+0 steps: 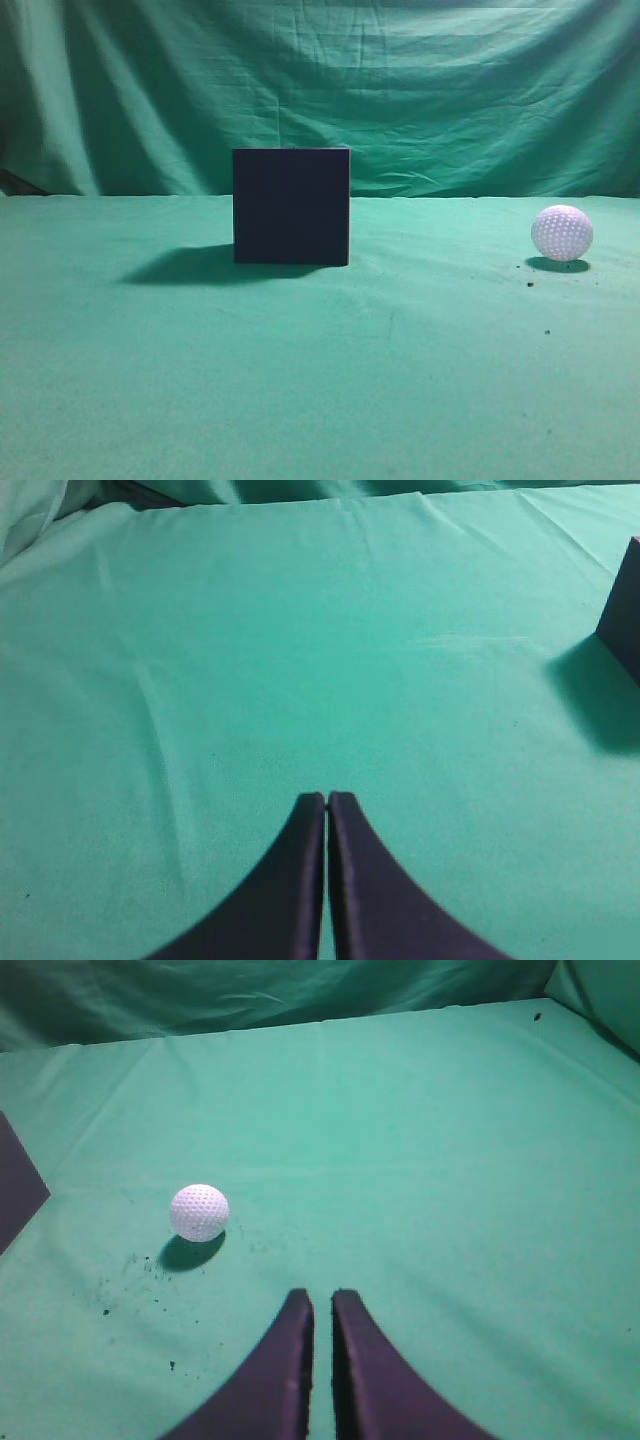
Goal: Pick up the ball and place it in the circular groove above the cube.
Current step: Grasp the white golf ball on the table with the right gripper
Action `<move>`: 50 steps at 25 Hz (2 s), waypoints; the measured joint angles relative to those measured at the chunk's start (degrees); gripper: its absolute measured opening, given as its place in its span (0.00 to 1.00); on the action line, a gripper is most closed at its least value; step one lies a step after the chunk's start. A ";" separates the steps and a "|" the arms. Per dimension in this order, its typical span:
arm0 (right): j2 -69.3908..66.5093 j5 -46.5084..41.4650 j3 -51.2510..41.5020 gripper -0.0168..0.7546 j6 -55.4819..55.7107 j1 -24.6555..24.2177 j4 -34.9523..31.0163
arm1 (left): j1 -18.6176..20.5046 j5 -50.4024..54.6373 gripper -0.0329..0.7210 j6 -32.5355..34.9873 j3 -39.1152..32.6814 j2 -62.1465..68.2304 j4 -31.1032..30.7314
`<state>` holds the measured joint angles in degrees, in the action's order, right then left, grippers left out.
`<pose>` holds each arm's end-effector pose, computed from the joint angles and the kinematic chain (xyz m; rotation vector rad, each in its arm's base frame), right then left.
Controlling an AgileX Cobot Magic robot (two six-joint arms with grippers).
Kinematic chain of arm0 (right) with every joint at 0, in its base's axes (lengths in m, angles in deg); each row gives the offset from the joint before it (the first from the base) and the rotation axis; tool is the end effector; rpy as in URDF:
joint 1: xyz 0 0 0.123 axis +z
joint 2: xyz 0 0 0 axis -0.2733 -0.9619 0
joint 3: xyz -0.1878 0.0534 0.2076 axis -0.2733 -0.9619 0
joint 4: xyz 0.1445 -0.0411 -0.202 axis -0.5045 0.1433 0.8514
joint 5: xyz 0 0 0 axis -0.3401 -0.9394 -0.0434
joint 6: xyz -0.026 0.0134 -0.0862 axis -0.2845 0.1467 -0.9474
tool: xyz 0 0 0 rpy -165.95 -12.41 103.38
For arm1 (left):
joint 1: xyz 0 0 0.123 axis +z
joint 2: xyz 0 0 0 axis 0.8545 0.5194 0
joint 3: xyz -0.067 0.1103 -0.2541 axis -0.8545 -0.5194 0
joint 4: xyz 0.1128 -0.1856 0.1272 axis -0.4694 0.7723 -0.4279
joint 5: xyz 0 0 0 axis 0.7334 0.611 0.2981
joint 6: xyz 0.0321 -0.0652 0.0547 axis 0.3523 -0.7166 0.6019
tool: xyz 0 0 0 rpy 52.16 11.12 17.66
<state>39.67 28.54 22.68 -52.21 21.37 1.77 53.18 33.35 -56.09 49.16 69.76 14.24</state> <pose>0.0522 0.0068 0.1700 -0.0027 1.8792 0.1577 0.0524 -0.0022 0.1736 0.1112 1.8480 -0.0054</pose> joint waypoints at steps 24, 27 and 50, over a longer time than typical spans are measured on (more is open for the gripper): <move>0.00 0.00 0.00 0.08 0.00 0.00 0.00 | 0.00 0.00 0.04 0.00 0.00 0.00 0.00; 0.00 0.94 0.00 0.08 0.00 0.00 -0.56 | 0.00 0.00 0.04 0.00 0.00 0.00 0.00; -40.45 -10.11 25.52 0.08 -0.24 0.00 -7.60 | 0.00 0.00 0.04 0.00 0.00 0.00 0.00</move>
<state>-0.77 18.43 48.20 -52.45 21.37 -5.83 53.18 33.35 -56.09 49.16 69.76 14.24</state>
